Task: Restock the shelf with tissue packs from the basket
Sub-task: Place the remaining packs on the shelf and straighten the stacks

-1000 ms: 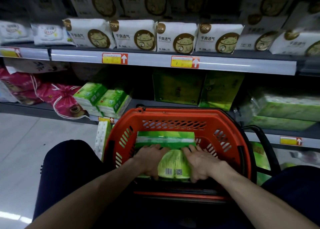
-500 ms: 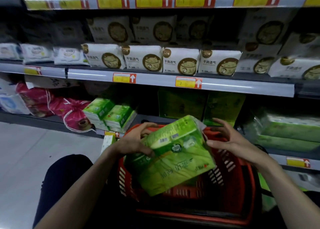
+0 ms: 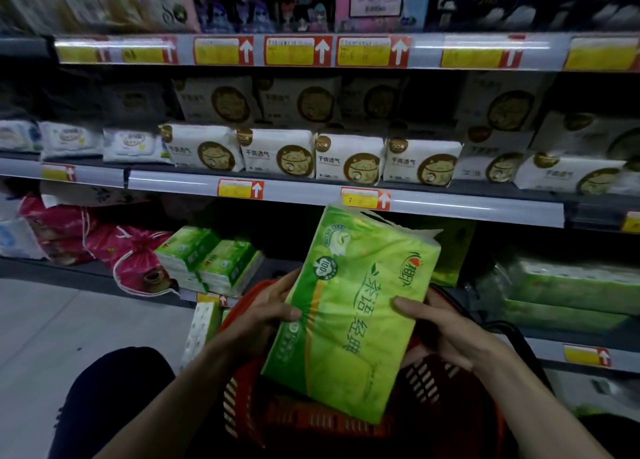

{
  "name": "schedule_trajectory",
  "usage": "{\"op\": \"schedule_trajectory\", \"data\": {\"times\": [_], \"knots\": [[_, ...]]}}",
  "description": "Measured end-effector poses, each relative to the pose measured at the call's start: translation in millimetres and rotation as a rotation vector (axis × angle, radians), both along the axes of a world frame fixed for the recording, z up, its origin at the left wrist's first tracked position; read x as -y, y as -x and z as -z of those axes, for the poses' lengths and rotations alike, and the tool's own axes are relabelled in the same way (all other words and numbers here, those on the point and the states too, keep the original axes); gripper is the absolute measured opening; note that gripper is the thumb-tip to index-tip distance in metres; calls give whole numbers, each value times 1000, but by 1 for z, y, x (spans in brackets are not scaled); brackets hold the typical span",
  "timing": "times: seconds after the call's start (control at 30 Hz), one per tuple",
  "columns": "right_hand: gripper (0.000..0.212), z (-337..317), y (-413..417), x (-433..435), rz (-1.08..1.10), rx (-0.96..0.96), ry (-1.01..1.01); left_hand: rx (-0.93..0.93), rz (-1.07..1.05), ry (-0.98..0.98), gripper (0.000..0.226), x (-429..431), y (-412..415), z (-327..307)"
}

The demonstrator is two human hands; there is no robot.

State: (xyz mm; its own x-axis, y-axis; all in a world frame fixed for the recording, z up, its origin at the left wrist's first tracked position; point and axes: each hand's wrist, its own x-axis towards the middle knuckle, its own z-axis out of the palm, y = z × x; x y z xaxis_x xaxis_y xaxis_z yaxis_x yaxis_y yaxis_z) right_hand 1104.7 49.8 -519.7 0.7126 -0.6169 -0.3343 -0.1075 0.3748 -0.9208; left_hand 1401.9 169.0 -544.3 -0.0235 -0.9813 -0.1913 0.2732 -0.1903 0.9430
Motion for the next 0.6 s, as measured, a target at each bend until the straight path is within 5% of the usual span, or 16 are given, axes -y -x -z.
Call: {"op": "schedule_trajectory", "data": {"times": [0.17,0.27,0.6], "knots": [[121,-5,11,0,65,-24,144,134,130,-56,87,3,13,-7],[121,-13,24,5,24,-17,230,294,138,-66,68,6,24,-19],[114,-52,94,19,57,-9,678,805,205,227,80,40,81,-88]]}}
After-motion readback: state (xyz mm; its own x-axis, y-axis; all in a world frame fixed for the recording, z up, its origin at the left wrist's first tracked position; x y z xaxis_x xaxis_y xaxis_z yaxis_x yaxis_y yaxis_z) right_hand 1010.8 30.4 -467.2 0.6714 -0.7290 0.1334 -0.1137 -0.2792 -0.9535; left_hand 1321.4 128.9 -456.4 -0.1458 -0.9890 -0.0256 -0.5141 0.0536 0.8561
